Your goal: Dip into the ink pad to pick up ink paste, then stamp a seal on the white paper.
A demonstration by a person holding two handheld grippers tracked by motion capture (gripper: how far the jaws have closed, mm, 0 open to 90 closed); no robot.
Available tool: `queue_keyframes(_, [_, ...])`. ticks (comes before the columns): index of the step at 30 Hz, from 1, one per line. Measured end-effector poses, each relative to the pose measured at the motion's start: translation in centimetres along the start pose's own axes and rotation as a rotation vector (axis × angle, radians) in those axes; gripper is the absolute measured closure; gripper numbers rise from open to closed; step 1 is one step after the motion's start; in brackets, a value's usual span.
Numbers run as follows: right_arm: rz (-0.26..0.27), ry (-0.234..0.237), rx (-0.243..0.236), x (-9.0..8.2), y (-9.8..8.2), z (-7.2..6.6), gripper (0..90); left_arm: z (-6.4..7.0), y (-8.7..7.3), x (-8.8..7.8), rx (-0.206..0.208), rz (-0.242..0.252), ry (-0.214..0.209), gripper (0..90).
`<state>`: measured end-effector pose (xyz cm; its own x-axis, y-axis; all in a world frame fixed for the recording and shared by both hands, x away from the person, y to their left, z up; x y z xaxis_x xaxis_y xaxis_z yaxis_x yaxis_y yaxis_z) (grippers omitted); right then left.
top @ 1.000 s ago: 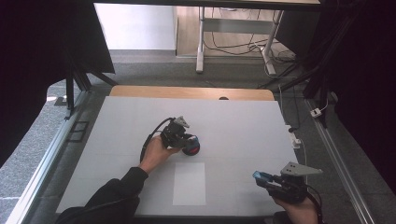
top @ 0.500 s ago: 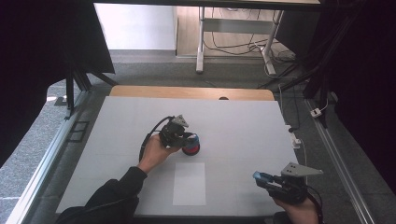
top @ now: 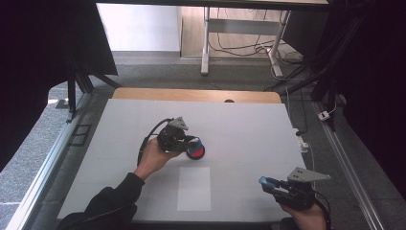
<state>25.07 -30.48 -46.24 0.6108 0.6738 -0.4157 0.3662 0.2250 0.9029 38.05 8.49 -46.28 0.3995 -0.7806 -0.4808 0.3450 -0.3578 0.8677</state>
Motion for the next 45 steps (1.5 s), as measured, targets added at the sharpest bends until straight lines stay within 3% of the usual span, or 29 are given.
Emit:
queue_keyframes(17, [-0.002,0.005,0.002,0.0,0.0,0.0,67.9,1.6,0.2,-2.6,-0.047,0.057,-0.051,70.3])
queue_keyframes(33, [-0.009,0.012,0.003,0.1,0.0,0.0,67.9,4.0,-0.1,-4.6,-0.034,0.091,-0.087,70.4])
queue_keyframes(45, [-0.012,0.013,0.001,0.1,0.0,-0.1,67.9,5.5,-0.6,-5.1,-0.012,0.075,-0.098,70.3])
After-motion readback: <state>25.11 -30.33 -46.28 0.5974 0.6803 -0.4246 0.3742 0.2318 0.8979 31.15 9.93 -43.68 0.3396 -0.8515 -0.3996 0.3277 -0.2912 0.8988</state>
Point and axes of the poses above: each handheld gripper's, and its own axes: x roughly forward along the jaws, y roughly out of its top, z roughly to its right, the point moved 1 cm from there along x, roughly forward along the jaws, and after that the axes turned 13 degrees about z, right-handed, at the moved point
